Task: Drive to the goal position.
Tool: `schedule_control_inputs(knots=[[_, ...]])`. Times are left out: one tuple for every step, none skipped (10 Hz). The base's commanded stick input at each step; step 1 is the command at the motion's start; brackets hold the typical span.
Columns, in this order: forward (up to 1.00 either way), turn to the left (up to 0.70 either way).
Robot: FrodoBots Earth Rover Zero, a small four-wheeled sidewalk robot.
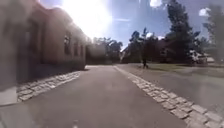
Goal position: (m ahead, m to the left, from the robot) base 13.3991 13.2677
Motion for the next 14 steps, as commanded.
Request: schedule_control_inputs(knots=[[1.0, 0.0], [1.0, 0.0], [1.0, 0.0], [1.0, 0.0], [1.0, 0.0], [1.0, 0.0], [1.0, 0.0], [1.0, 0.0], [1.0, 0.0], [1.0, 0.0], [1.0, 0.0], [1.0, 0.0], [1.0, 0.0], [1.0, 0.0]])
